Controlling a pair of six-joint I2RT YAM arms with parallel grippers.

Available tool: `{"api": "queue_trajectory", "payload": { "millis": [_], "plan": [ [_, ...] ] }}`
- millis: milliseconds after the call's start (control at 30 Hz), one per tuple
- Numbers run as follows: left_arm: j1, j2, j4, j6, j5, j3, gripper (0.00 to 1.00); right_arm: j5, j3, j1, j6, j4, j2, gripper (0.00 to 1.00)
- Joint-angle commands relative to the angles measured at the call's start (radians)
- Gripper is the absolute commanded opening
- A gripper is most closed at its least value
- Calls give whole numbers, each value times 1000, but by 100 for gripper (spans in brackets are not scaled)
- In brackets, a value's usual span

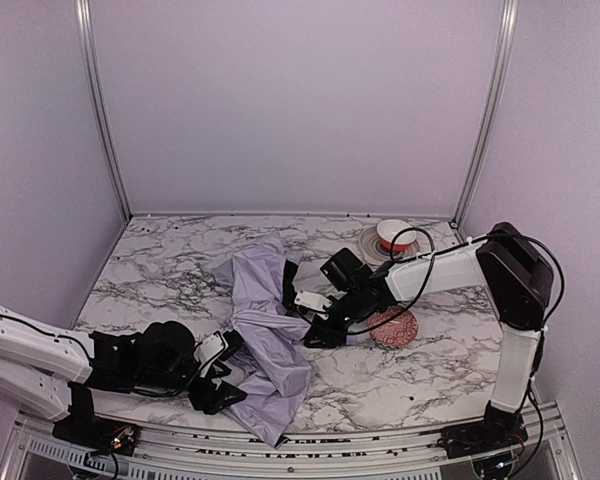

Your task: Put away the umbrella

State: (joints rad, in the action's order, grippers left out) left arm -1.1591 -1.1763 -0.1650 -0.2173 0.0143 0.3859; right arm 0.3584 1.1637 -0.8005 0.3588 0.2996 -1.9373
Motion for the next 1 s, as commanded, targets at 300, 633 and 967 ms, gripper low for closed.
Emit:
{"api": "queue_trajectory", "payload": {
  "millis": [300, 633, 967],
  "plan": [
    [-13, -191, -67, 112, -25, 42, 49, 81, 43, 16, 121, -5, 105, 0],
    [-7, -120, -197, 261, -312, -10, 0, 247, 105, 121, 159, 91, 268, 0],
    [172, -296, -983, 781, -438, 19, 0, 264, 200, 127, 186, 213, 453, 0]
  ]
}}
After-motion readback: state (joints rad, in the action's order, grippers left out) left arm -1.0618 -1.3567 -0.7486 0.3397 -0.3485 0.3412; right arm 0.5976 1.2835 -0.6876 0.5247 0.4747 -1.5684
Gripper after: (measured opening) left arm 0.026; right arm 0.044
